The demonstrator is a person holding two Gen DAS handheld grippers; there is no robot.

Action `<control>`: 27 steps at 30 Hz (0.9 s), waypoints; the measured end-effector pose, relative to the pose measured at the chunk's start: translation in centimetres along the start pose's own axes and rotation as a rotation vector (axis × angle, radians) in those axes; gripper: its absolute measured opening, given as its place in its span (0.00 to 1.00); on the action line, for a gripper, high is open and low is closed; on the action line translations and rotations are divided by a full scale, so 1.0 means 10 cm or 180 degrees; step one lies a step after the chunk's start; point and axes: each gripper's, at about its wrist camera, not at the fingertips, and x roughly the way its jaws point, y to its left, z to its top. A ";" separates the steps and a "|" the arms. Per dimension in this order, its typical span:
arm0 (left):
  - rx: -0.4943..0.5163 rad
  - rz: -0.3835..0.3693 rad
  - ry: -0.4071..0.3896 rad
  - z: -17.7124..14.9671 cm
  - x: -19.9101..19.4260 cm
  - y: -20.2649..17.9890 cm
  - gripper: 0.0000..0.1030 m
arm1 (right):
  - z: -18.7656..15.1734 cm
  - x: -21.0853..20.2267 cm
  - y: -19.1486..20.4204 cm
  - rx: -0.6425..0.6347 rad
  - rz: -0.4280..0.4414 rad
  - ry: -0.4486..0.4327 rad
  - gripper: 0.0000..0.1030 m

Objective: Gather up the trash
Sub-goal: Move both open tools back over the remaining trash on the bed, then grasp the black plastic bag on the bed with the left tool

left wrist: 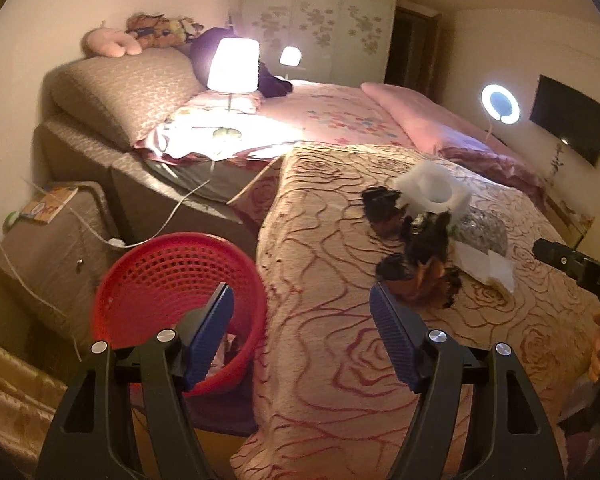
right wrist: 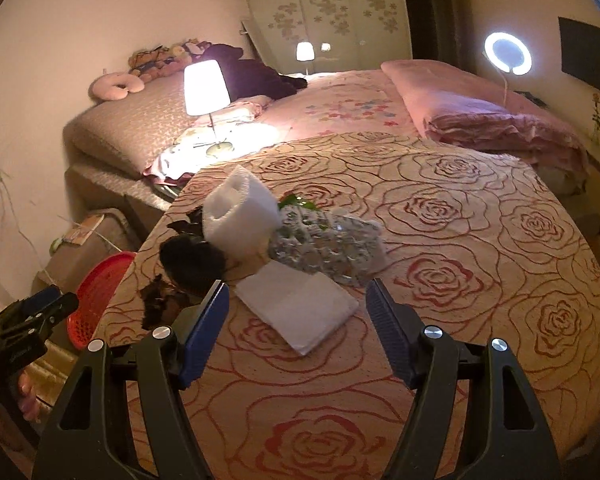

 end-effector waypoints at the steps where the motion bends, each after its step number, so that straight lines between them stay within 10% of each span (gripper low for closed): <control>1: 0.0022 -0.0016 0.0004 0.01 0.01 -0.03 0.66 | -0.01 0.01 -0.03 0.0020 -0.0006 0.0008 0.66; 23: 0.0691 -0.0457 0.0293 0.47 0.77 -1.03 0.69 | -0.05 0.06 -0.42 0.0330 -0.0017 0.0039 0.70; 25: 0.0705 -0.0504 0.0353 0.46 0.84 -1.06 0.62 | -0.06 0.06 -0.43 0.0348 -0.0017 0.0045 0.70; 27: 0.0726 -0.0548 0.0454 0.45 0.92 -1.08 0.34 | -0.06 0.07 -0.44 0.0363 -0.0013 0.0052 0.70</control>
